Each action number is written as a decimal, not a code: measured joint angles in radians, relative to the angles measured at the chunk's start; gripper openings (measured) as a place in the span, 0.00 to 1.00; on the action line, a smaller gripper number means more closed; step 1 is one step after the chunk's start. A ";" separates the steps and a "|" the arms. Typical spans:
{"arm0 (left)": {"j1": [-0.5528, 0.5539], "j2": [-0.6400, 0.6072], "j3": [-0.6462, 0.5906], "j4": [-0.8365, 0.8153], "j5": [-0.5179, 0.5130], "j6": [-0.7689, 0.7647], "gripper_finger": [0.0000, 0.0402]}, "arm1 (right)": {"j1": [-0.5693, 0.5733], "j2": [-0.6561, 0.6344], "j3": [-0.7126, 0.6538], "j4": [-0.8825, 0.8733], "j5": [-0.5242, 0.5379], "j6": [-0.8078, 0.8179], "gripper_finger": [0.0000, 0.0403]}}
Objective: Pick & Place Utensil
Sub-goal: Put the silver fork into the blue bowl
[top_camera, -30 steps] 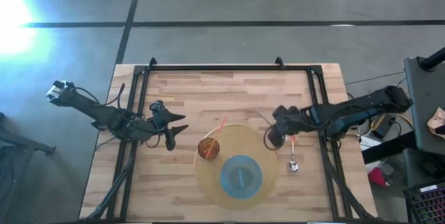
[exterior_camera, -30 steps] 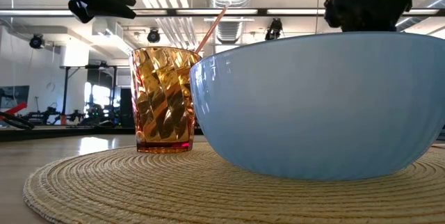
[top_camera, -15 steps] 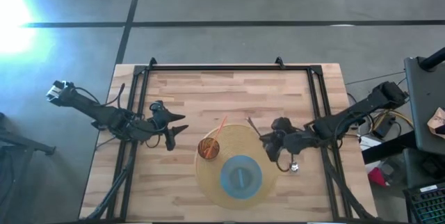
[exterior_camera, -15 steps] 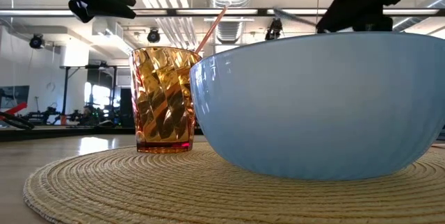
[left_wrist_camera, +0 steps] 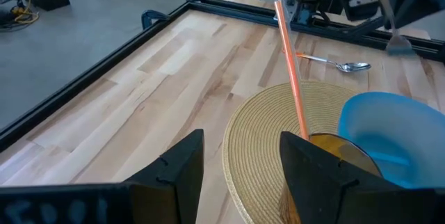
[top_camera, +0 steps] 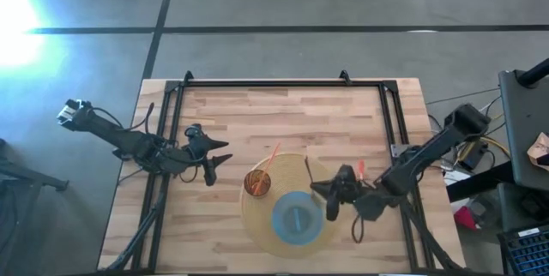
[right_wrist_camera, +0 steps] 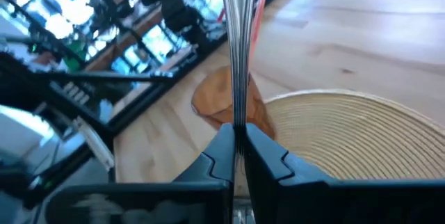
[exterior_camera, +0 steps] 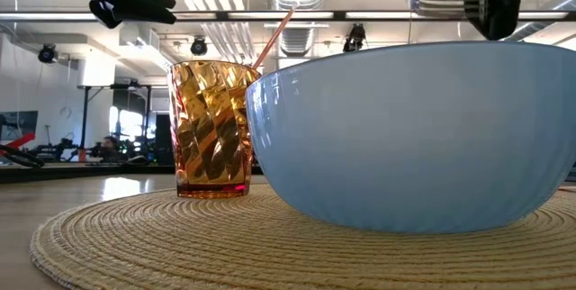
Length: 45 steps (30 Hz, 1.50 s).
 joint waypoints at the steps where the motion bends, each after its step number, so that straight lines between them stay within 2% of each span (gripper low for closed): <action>1: 0.000 0.000 0.000 0.001 0.000 0.000 0.45 | 0.003 0.025 0.000 0.028 0.024 0.001 0.03; 5: 0.000 0.000 0.000 0.001 0.000 0.000 0.45 | 0.013 0.115 0.000 0.094 0.088 0.058 0.03; 9: 0.001 0.000 0.000 0.003 0.000 0.000 0.45 | 0.016 0.196 0.000 0.200 0.093 0.101 0.03; 16: 0.001 0.000 0.000 0.008 0.000 -0.001 0.45 | 0.020 0.295 0.000 0.454 0.090 0.045 0.03; 20: 0.000 0.000 0.000 0.008 0.000 -0.001 0.45 | 0.021 0.289 0.020 0.445 0.089 0.017 0.03; 24: 0.000 0.000 0.000 0.009 0.000 -0.001 0.45 | 0.021 0.279 0.082 0.433 0.088 -0.096 0.03; 27: 0.000 0.000 0.000 0.008 0.000 -0.001 0.45 | 0.021 0.280 0.153 0.300 0.088 -0.114 0.03; 32: 0.000 0.000 0.000 0.008 0.000 0.000 0.45 | 0.021 0.301 0.305 -0.146 0.087 0.084 0.03; 35: 0.000 0.000 0.000 0.008 0.000 0.000 0.45 | 0.025 0.336 0.393 -0.339 0.085 0.171 0.03; 42: 0.000 -0.001 0.000 0.008 0.000 0.000 0.45 | 0.026 0.458 0.562 -0.533 0.053 0.164 0.03; 45: 0.000 -0.001 0.000 0.008 0.000 0.000 0.45 | 0.026 0.500 0.609 -0.668 0.054 0.225 0.03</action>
